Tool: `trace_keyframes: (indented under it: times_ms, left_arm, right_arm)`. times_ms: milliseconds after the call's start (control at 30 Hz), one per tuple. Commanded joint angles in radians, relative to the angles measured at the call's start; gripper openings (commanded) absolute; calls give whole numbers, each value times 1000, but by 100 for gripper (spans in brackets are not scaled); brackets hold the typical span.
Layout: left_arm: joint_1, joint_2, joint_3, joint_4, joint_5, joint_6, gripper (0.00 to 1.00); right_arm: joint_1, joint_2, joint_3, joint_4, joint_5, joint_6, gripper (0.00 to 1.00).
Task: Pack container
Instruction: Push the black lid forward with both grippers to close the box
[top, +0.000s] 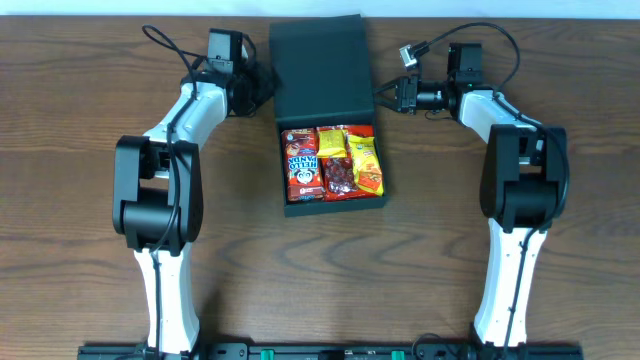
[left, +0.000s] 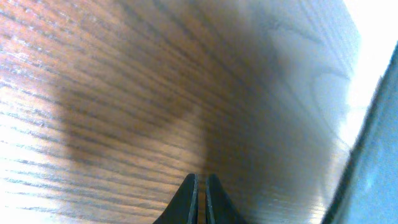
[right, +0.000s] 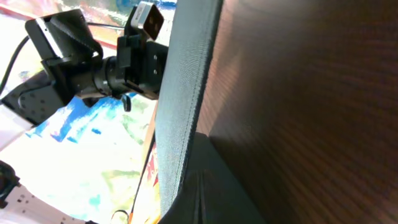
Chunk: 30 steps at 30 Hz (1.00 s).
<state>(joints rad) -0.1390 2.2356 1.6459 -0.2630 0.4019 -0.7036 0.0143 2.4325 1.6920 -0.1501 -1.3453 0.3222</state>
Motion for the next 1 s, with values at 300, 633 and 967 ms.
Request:
trace_keyframes:
  times_ms: [300,633,967]
  left_arm:
    - [17,14,8,196,395,46,6]
    - [41,13,8,294,591,58,6]
    - [55,-13,8,441,699,53,6]
  right_arm:
    - [18,6,-2,83,-215,79,2]
    - [20,6,-2,379,-215,401,2]
    - [45,6,-2,1158,-215,1067,2]
